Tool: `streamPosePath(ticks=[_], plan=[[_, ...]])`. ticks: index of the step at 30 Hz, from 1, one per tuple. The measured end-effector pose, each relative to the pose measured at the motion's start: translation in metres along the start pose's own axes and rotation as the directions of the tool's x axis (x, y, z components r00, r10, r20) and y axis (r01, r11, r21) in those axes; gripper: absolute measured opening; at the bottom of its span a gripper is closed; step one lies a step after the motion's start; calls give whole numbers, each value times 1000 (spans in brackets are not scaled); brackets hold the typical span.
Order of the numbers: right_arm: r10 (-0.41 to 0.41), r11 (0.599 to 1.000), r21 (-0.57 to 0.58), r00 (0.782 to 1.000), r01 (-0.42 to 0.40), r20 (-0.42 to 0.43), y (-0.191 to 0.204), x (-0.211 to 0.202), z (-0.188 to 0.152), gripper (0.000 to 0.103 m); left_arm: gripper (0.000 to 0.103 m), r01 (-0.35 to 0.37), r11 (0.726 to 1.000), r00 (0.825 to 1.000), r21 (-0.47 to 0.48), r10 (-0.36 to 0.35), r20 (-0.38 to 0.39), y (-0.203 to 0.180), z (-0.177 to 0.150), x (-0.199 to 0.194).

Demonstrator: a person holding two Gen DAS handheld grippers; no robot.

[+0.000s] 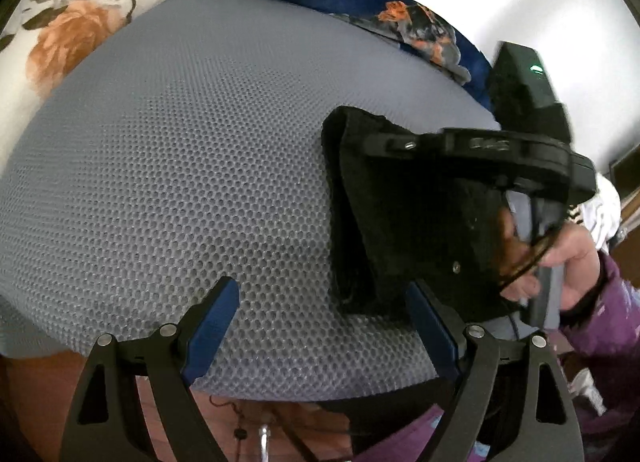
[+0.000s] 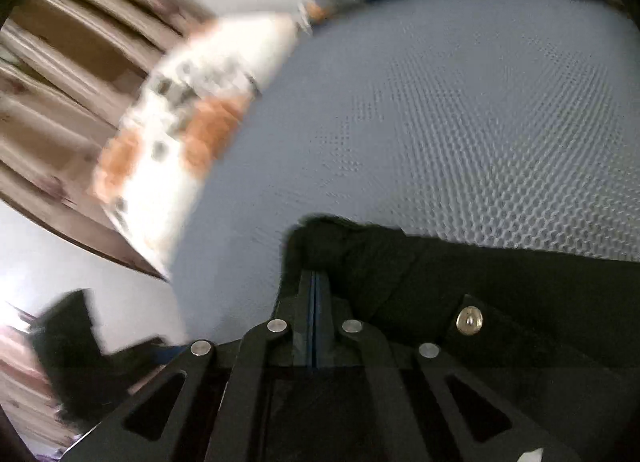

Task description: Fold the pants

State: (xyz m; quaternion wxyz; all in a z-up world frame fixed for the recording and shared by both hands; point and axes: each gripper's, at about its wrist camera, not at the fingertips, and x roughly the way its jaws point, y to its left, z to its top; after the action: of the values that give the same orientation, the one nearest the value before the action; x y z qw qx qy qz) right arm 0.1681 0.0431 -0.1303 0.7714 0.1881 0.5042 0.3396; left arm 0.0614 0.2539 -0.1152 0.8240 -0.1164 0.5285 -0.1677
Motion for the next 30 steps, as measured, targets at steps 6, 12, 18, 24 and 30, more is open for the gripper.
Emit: streamPosePath(ticks=[6, 12, 18, 24, 30], plan=[[56, 997, -61, 986, -47, 155, 3, -108, -45, 19, 85, 148, 989, 989, 12, -148, 0, -1, 24, 6], [-15, 999, 38, 987, 9, 158, -37, -182, -118, 33, 85, 309, 951, 943, -5, -307, -133, 4, 54, 52], [-36, 982, 191, 978, -5, 208, -69, -216, -155, 37, 85, 426, 905, 892, -12, -422, -163, 10, 78, 78], [1, 974, 220, 967, -59, 253, -74, -218, -146, 49, 56, 370, 929, 910, 16, -360, -205, 0, 89, 85], [14, 972, 225, 967, -73, 254, -74, -210, -142, 52, 28, 230, 968, 967, 103, -215, -139, -19, 80, 76]])
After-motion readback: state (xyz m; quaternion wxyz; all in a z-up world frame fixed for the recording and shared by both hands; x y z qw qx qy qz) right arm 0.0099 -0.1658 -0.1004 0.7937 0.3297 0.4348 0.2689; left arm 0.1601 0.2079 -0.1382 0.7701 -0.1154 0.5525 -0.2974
